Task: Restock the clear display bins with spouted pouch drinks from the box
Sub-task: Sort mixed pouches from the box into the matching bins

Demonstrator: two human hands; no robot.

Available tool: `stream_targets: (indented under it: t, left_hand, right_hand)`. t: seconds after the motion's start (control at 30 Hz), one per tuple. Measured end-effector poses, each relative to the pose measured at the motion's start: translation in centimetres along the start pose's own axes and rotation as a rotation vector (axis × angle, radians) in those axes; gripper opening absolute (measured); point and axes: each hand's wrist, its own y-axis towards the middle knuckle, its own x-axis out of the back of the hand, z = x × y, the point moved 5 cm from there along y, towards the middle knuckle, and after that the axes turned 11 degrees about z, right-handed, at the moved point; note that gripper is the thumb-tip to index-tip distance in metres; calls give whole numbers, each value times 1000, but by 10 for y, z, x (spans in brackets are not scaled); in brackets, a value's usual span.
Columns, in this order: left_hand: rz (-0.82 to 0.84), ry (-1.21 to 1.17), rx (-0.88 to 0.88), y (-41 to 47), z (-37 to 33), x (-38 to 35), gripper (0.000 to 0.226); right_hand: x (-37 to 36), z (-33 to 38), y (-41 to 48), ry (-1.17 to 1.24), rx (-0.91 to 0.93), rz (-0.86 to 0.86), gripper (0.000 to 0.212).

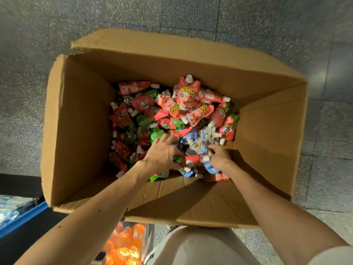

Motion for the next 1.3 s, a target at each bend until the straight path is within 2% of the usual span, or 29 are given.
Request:
stream_targets:
  t: [0.1, 0.13, 0.2, 0.27, 0.4, 0.5, 0.57, 0.67, 0.77, 0.87, 0.93, 1.0, 1.07, 1.13, 1.17, 1.23, 1.3]
  left_hand:
    - [-130, -5, 43, 9, 9, 35, 46]
    - [-170, 33, 72, 14, 15, 47, 44]
    - [-222, 164, 125, 25, 28, 69, 41]
    - [-187, 322, 148, 37, 38, 83, 42]
    - [-14, 480, 73, 52, 41, 89, 43]
    - [33, 599, 64, 51, 40, 74, 29]
    - [-2, 658, 90, 47, 43, 63, 25]
    - [-121, 662, 77, 38, 43, 52, 26]
    - [-262, 644, 14, 21, 39, 49, 6]
    - [-420, 477, -56, 0, 37, 58, 14]
    - [-419, 273, -29, -17, 41, 64, 33]
    - [-416, -6, 13, -43, 41, 66, 51]
    - [-426, -449, 34, -76, 38, 59, 60]
    - [-420, -938, 5, -110, 31, 42, 55]
    - [-478, -1104, -29, -128, 25, 35, 44]
    - [-644, -1328, -90, -168, 17, 23, 17]
    - [-762, -1569, -157, -214, 4, 8, 9]
  right_hand:
    - [19, 2, -1, 290, 31, -7, 53]
    - [24, 4, -1, 377, 43, -1, 46]
    - [29, 11, -2, 504, 52, 26, 30]
    - [30, 17, -1, 592, 59, 45, 25]
    - [28, 16, 0, 700, -1, 89, 38]
    - [24, 8, -3, 761, -46, 110, 51]
    - [21, 7, -4, 777, -57, 116, 58]
    - [16, 9, -9, 808, -69, 122, 38]
    - [12, 17, -18, 831, -48, 131, 29]
    - [6, 24, -27, 831, -23, 178, 18]
    - [2, 29, -37, 823, -8, 211, 17]
    - [-3, 36, -51, 812, 20, 231, 14]
    - [-8, 47, -70, 805, 65, 251, 21]
    - [-16, 58, -91, 767, 141, 284, 37]
    - [-21, 65, -104, 753, 185, 306, 42]
    - [-35, 79, -136, 722, 265, 348, 40]
    - [-57, 92, -174, 687, 347, 416, 38]
